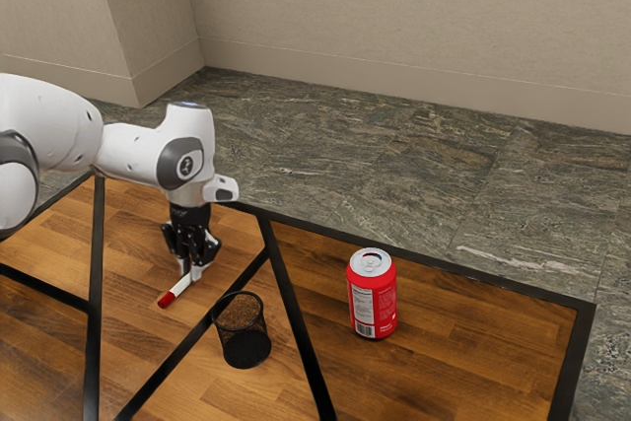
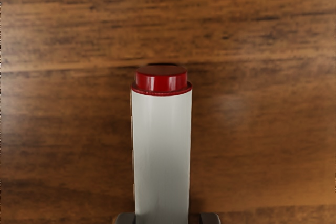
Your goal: Put the marker into the pen holder.
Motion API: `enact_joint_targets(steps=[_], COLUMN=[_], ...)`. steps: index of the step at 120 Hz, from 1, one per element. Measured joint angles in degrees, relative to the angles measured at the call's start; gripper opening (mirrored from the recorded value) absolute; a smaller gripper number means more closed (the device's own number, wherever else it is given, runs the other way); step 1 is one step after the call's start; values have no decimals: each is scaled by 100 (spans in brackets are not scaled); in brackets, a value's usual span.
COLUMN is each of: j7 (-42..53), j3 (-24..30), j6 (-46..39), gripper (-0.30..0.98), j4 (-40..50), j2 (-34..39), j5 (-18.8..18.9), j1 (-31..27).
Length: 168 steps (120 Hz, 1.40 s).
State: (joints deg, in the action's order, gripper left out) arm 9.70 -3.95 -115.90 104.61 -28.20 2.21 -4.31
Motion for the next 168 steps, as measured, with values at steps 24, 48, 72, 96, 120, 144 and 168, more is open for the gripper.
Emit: enact_joint_targets(steps=[24,48,72,96,120,144,168], j7=[62,79,81,0,-369,-854,-1235], j3=[0,1,19,541,1305,2008,2201], j6=[-16,-42,-551,-1936,-2670,-2967,-3102], gripper=[-6,-10,-10,-10,-10,-10,-10], j4=[-8,25,816,2455,3464,4060,4164], j2=[-9,126,1273,3257,4659,5185,5094], j5=[3,8,372,979,308,-733,-1017], j1=[-2,-7,101,178,163,97,-88])
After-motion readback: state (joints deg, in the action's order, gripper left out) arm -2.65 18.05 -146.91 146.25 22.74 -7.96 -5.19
